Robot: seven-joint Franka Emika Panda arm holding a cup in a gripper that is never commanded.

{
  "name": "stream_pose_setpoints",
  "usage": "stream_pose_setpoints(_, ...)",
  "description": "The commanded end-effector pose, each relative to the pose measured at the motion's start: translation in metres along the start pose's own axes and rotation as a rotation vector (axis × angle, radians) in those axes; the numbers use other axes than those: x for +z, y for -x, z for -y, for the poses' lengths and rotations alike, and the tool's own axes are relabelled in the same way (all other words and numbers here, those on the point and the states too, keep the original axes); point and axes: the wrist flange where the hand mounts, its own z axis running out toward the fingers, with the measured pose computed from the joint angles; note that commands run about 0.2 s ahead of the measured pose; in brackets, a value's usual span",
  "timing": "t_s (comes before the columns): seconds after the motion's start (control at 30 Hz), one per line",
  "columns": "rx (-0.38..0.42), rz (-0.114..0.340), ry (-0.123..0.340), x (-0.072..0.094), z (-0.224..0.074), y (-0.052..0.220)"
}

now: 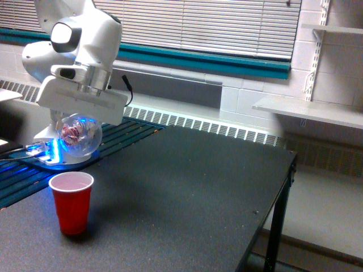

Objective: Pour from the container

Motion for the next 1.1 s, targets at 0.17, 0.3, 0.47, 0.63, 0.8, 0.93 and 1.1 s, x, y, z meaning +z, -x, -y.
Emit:
stream_pose_setpoints(0.17, 0.020, -0.003, 0.061, 0.006, 0.006, 0.005)
stream_pose_setpoints(0.3, 0.020, 0.008, 0.082, 0.011, 0.007, 0.007)
stream_pose_setpoints(0.47, 0.020, 0.024, 0.116, 0.019, 0.008, 0.010)
stream_pose_setpoints(0.63, 0.028, 0.026, 0.151, 0.023, 0.010, 0.012)
stream_pose_setpoints(0.8, 0.034, 0.023, 0.177, 0.025, 0.014, 0.013)
stream_pose_setpoints(0.93, 0.041, 0.024, 0.189, 0.028, 0.014, 0.013)
stream_pose_setpoints(1.1, 0.042, 0.021, 0.209, 0.029, 0.016, 0.012)
